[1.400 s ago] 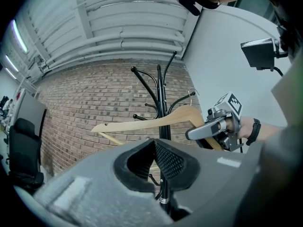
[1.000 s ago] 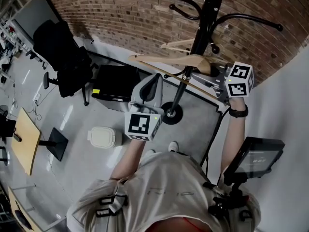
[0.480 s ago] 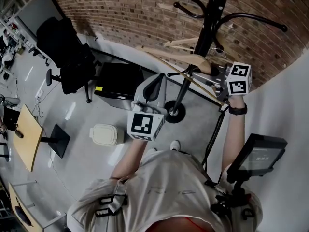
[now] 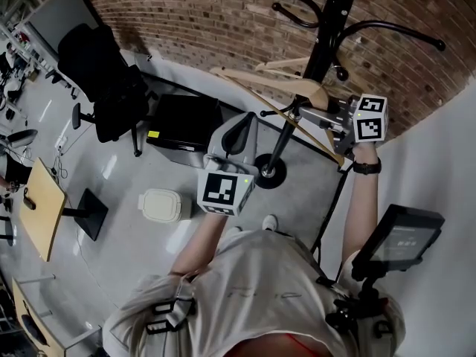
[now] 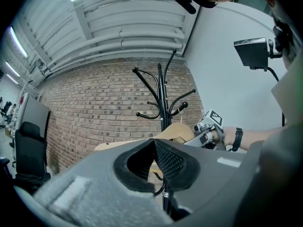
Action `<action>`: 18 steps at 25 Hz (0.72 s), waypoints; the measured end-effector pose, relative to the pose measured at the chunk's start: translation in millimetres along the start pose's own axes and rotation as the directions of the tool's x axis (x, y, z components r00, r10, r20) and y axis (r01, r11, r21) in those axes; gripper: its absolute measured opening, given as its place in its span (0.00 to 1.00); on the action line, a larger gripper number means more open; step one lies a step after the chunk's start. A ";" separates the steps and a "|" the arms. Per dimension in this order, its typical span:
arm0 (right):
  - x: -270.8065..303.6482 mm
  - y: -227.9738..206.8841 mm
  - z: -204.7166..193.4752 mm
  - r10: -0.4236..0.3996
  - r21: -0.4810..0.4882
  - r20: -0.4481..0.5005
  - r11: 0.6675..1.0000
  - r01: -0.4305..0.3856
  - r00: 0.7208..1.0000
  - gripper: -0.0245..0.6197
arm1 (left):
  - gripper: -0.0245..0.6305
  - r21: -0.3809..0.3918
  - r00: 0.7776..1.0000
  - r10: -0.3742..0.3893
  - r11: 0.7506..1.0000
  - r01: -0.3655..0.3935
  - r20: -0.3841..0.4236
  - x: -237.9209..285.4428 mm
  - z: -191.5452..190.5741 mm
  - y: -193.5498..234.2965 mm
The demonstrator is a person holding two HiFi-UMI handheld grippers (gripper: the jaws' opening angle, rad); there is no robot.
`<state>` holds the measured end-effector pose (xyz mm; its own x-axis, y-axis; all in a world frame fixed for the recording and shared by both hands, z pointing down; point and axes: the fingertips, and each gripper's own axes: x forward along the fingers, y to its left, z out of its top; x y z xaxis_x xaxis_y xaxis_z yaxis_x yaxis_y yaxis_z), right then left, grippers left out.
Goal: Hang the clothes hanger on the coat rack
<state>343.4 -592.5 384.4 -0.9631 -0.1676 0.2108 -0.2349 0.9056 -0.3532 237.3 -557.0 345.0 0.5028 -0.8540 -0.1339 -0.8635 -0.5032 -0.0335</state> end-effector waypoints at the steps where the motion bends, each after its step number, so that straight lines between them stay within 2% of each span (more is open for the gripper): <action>1: 1.5 -0.3 0.9 -0.003 -0.014 0.008 1.000 0.003 1.000 0.05 | 0.04 0.000 1.000 0.001 1.000 -0.001 0.000 0.0 0.1 0.7; 6: 5.2 -9.5 -2.7 -0.113 -0.190 0.007 0.975 0.112 0.994 0.05 | 0.04 -0.003 1.000 0.002 1.000 -0.002 0.002 -3.0 -0.4 1.0; 8: 4.7 -13.2 -6.2 -0.170 -0.252 -0.007 0.954 0.163 0.985 0.05 | 0.04 -0.004 1.000 0.001 1.000 -0.001 -0.002 -4.8 -1.7 1.5; 10: 3.5 -15.3 -9.9 -0.240 -0.338 -0.027 0.916 0.217 0.970 0.05 | 0.04 -0.011 1.000 -0.002 1.000 0.002 -0.008 -7.8 -2.6 2.4; 12: 0.6 -17.5 -12.4 -0.335 -0.439 -0.040 0.852 0.285 0.941 0.05 | 0.04 -0.015 1.000 -0.009 1.000 0.009 -0.005 -12.1 -1.4 2.8; 13: -2.3 -19.8 -13.3 -0.396 -0.487 -0.040 0.809 0.328 0.917 0.05 | 0.04 -0.014 1.000 -0.015 1.000 0.015 0.000 -14.2 -0.4 2.3; 15: -10.7 -25.1 -13.7 -0.525 -0.572 -0.018 0.704 0.422 0.851 0.05 | 0.04 -0.019 0.999 -0.033 0.999 0.033 0.004 -17.8 -0.1 -0.7; 16: -15.1 -26.0 -12.0 -0.575 -0.604 0.008 0.649 0.462 0.818 0.11 | 0.04 -0.023 0.999 -0.044 0.999 0.044 0.003 -19.3 -0.7 -2.8; 18: -22.6 -23.8 -7.4 -0.636 -0.646 0.071 0.558 0.522 0.768 0.48 | 0.04 -0.033 0.998 -0.065 0.997 0.065 0.002 -21.8 -2.2 -7.3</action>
<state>371.7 -607.4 394.8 -0.5996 -0.7327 0.3219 -0.5485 0.6691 0.5014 232.7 -535.0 350.4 0.5580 -0.8190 -0.1337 -0.8271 -0.5620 -0.0091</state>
